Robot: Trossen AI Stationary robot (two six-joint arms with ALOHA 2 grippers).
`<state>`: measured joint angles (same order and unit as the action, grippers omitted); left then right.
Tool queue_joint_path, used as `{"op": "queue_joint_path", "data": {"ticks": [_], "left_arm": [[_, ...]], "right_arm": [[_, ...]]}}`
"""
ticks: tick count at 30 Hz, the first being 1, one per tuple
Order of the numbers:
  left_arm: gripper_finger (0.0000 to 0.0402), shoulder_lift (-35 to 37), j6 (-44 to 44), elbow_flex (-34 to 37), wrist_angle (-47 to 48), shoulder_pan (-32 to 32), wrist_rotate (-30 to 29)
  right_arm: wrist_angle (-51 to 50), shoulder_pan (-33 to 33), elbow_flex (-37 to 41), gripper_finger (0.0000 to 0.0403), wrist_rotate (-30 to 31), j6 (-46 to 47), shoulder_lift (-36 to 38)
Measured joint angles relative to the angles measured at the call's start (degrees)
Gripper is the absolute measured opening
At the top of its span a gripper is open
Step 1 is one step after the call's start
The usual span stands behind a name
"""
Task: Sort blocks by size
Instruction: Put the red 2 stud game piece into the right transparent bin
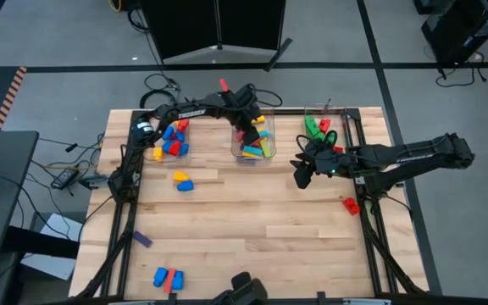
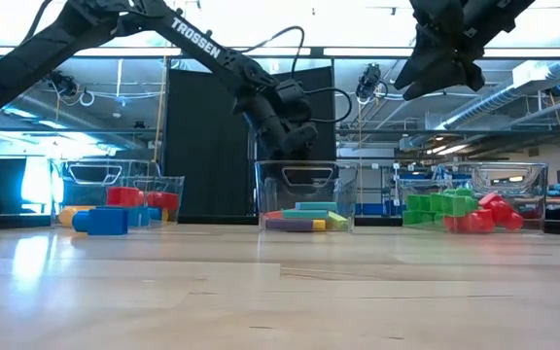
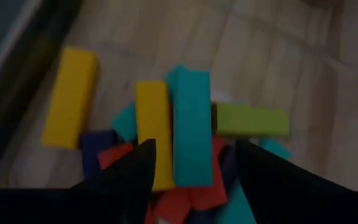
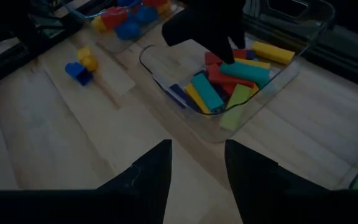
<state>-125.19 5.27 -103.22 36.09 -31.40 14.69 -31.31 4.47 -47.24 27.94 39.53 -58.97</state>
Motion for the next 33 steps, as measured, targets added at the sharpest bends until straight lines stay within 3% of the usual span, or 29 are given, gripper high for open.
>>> {"op": "queue_joint_path", "data": {"ticks": [7,14,21,25,33], "left_arm": [[0.0244,0.0,-0.48,-3.57,-3.39,0.0,-5.73],[0.0239,0.09,-2.53,-12.63,2.65,0.39,-7.49],[0.0234,0.1,-5.84,-20.56,8.74,1.87,-1.51],[0.0234,0.52,-7.15,-21.27,12.14,4.32,2.86],[0.0234,2.83,-11.97,-21.29,7.57,10.8,1.4]], "right_arm": [[0.0,0.0,0.0,0.016,0.06,-1.38,0.01],[0.0,0.0,0.0,0.016,0.07,-0.79,-0.01],[-0.02,-0.02,0.0,0.016,-0.5,-0.68,0.0],[-1.25,-0.02,0.0,0.016,-1.94,-0.67,1.08],[-9.69,0.02,0.0,0.016,-5.42,-0.48,7.54]]}}
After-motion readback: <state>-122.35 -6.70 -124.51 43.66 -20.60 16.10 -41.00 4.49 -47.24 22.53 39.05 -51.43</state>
